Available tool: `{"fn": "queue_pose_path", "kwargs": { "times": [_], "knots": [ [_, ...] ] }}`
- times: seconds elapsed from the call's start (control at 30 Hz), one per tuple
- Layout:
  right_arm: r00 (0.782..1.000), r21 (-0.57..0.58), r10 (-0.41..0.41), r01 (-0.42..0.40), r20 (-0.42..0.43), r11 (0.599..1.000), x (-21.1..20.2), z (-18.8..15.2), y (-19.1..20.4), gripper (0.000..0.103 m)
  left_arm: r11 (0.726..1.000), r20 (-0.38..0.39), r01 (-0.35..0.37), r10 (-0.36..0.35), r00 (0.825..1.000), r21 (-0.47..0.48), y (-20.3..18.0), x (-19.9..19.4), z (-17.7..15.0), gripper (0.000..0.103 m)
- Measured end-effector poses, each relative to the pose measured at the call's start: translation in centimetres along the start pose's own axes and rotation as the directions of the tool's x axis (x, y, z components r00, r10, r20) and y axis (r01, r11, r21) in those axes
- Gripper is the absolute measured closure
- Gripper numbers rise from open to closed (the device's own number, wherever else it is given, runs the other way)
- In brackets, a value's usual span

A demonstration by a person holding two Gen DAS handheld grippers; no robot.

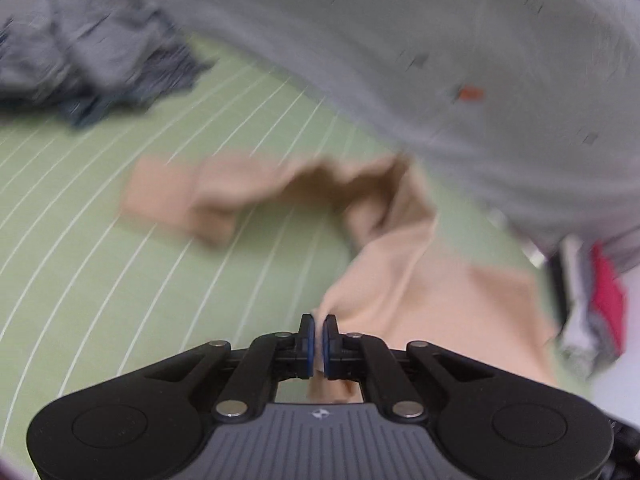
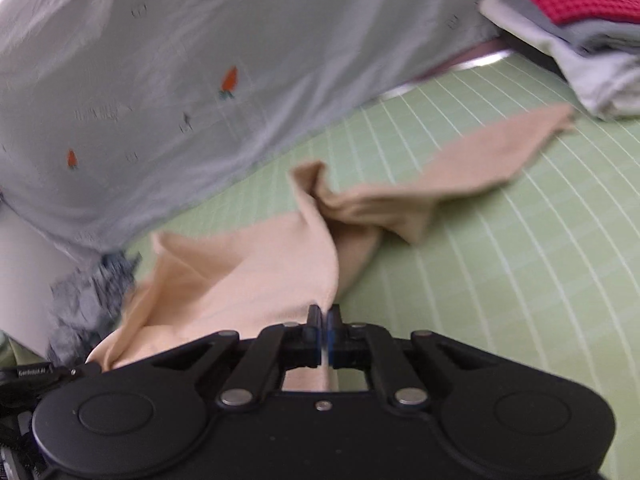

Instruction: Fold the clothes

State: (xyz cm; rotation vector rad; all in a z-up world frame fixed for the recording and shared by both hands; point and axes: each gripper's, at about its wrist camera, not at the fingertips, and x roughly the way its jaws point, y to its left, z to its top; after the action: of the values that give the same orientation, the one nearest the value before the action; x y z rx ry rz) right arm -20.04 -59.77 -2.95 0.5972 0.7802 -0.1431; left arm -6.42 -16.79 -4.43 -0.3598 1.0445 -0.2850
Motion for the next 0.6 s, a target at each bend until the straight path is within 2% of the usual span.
{"fn": "queue_pose_path", "kwargs": {
  "times": [0.07,0.17,0.23,0.27,0.3,0.33,0.37,0.4,0.43,0.47,0.5,0.53,0.57,0.6],
  "knots": [
    [0.997,-0.021,-0.040,0.039,-0.070,0.999,0.1,-1.7,-0.9,0.100,0.998,-0.079,-0.046,0.042,0.996,-0.048,1.6,0.7,-2.8,0.099],
    [0.976,-0.055,-0.115,0.106,-0.185,0.993,1.3,-4.5,-1.9,0.100,0.991,-0.171,-0.104,0.088,0.981,-0.089,2.8,1.8,-6.1,0.098],
    [0.972,-0.058,-0.136,0.127,-0.191,0.990,1.3,-4.7,-2.2,0.098,0.987,-0.190,-0.116,0.094,0.977,-0.109,2.9,2.1,-7.1,0.097],
    [0.974,-0.053,-0.141,0.133,-0.179,0.990,1.2,-4.4,-2.3,0.095,0.988,-0.179,-0.118,0.098,0.979,-0.103,2.7,1.9,-7.0,0.092],
    [0.975,-0.049,-0.145,0.139,-0.168,0.989,1.0,-4.0,-2.5,0.090,0.990,-0.164,-0.114,0.098,0.982,-0.087,2.2,1.7,-6.8,0.080],
    [0.976,-0.044,-0.150,0.145,-0.156,0.989,0.9,-3.7,-2.6,0.074,0.991,-0.140,-0.115,0.104,0.985,-0.070,1.8,1.5,-6.3,0.072],
    [0.977,-0.039,-0.154,0.150,-0.144,0.988,0.7,-3.4,-2.7,0.065,0.992,-0.115,-0.116,0.109,0.987,-0.053,1.4,1.3,-5.9,0.057],
    [0.978,-0.035,-0.159,0.156,-0.133,0.987,0.6,-3.1,-2.8,0.056,0.992,-0.088,-0.122,0.119,0.989,-0.031,0.9,1.1,-5.3,0.047],
    [0.979,-0.030,-0.164,0.161,-0.121,0.986,0.4,-2.8,-2.9,0.056,0.992,-0.061,-0.129,0.128,0.990,-0.009,0.4,0.9,-4.6,0.042],
    [0.980,-0.025,-0.168,0.167,-0.109,0.986,0.3,-2.5,-3.0,0.054,0.991,-0.037,-0.135,0.136,0.990,0.010,-0.2,0.8,-3.9,0.034],
    [0.980,-0.020,-0.173,0.172,-0.098,0.985,0.1,-2.2,-3.1,0.046,0.990,-0.017,-0.137,0.138,0.990,0.025,-0.7,0.7,-3.2,0.026],
    [0.980,-0.015,-0.178,0.177,-0.086,0.984,0.0,-1.9,-3.2,0.032,0.990,0.000,-0.137,0.137,0.991,0.036,-1.3,0.9,-2.4,0.023],
    [0.980,-0.016,-0.184,0.183,-0.073,0.983,0.0,-1.6,-3.3,0.024,0.990,0.016,-0.135,0.135,0.991,0.044,-1.6,1.0,-1.7,0.016],
    [0.980,-0.030,-0.191,0.189,-0.058,0.981,0.3,-1.1,-3.3,0.012,0.990,0.029,-0.134,0.133,0.991,0.052,-2.0,1.2,-1.1,0.014]
  ]
}}
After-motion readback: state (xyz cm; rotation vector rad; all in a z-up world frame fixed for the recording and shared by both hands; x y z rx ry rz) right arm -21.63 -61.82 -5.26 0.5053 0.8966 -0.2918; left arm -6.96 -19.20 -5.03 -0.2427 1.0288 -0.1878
